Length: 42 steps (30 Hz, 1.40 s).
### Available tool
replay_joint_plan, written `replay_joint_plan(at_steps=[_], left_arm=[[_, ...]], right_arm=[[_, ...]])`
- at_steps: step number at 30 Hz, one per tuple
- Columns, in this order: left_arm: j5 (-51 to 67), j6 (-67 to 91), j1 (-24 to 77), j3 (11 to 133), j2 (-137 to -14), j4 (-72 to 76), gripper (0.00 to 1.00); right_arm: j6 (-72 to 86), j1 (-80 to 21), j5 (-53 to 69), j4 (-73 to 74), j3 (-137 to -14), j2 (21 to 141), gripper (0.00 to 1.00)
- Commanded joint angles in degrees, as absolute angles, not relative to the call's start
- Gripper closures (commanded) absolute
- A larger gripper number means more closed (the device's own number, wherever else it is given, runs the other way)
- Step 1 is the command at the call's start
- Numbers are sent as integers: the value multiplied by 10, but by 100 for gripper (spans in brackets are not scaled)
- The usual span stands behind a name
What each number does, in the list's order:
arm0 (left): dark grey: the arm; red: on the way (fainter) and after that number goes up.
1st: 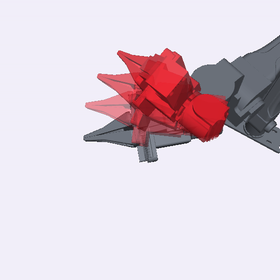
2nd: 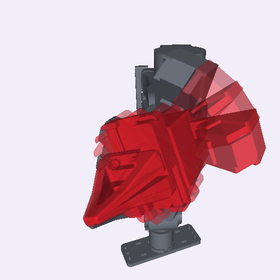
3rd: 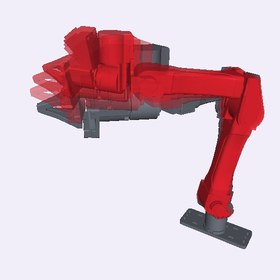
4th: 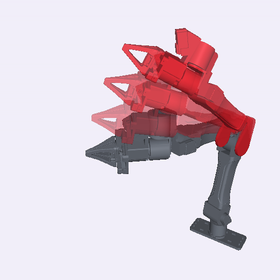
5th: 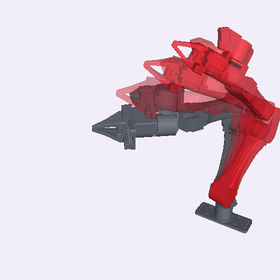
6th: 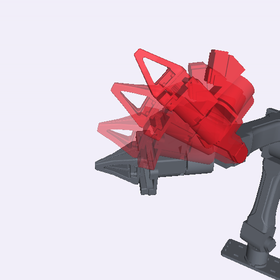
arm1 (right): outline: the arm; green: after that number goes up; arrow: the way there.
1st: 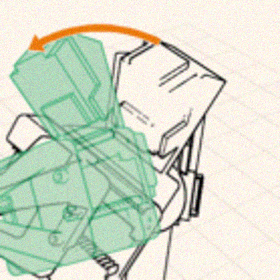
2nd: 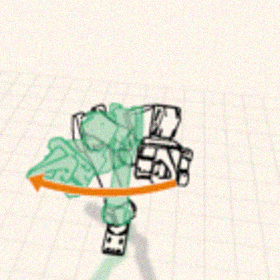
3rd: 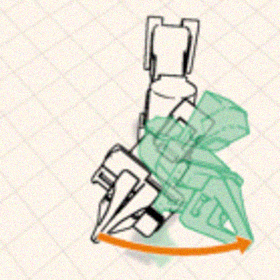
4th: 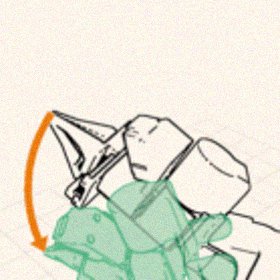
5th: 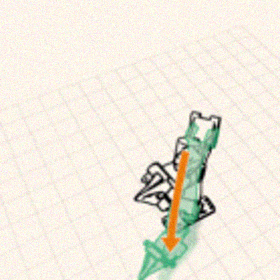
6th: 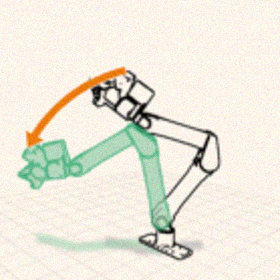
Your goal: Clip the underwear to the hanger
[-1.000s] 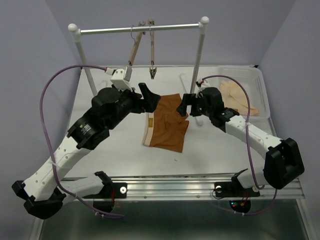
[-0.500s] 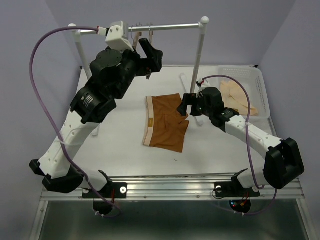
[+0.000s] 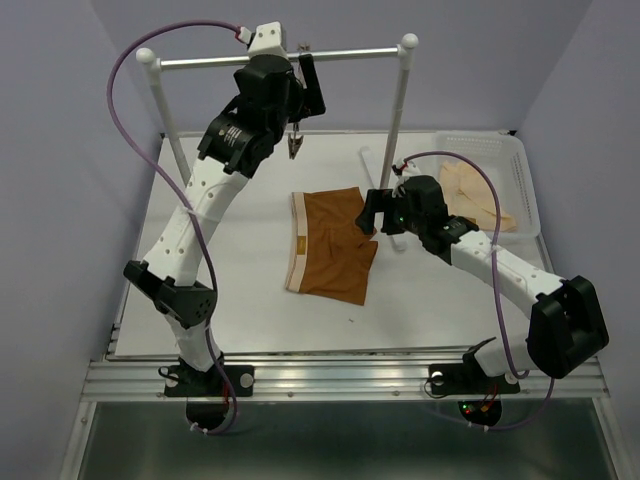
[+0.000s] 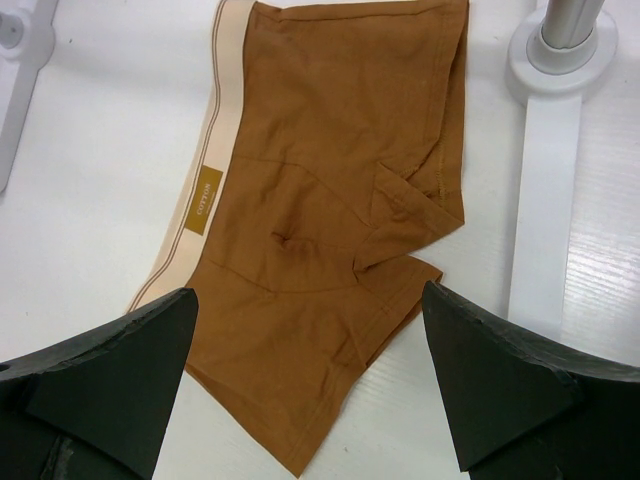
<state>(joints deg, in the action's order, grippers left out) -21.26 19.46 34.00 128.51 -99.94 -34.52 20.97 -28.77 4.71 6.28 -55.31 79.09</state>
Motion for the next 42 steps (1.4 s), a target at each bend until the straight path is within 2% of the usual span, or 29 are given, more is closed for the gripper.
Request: replay_joint_plan(at_steps=[1, 4, 5, 7, 13, 25, 26, 28, 42], left_arm=[[-192, 153, 337, 1310, -1021, -303, 1], [-190, 147, 333, 1318, -1043, -292, 2], [-199, 145, 332, 1319, -1048, -289, 6], [-204, 144, 330, 1317, -1049, -279, 7], [-213, 140, 327, 1303, -1048, -261, 23], [-207, 142, 325, 1299, -1045, -251, 80], [-206, 141, 325, 1298, -1041, -249, 90], [-203, 139, 326, 1293, -1035, -243, 100], [-143, 124, 326, 1227, -962, -188, 100]], right_arm=[[201, -283, 42, 63, -571, 790, 0], [205, -283, 53, 66, -571, 793, 0], [205, -283, 54, 65, -570, 794, 0], [205, -283, 51, 67, -569, 793, 0], [205, -283, 49, 69, -564, 788, 0], [209, -283, 62, 69, -568, 796, 0], [210, -283, 65, 69, -568, 797, 0], [212, -283, 66, 69, -568, 798, 0], [209, -283, 86, 68, -571, 794, 0]])
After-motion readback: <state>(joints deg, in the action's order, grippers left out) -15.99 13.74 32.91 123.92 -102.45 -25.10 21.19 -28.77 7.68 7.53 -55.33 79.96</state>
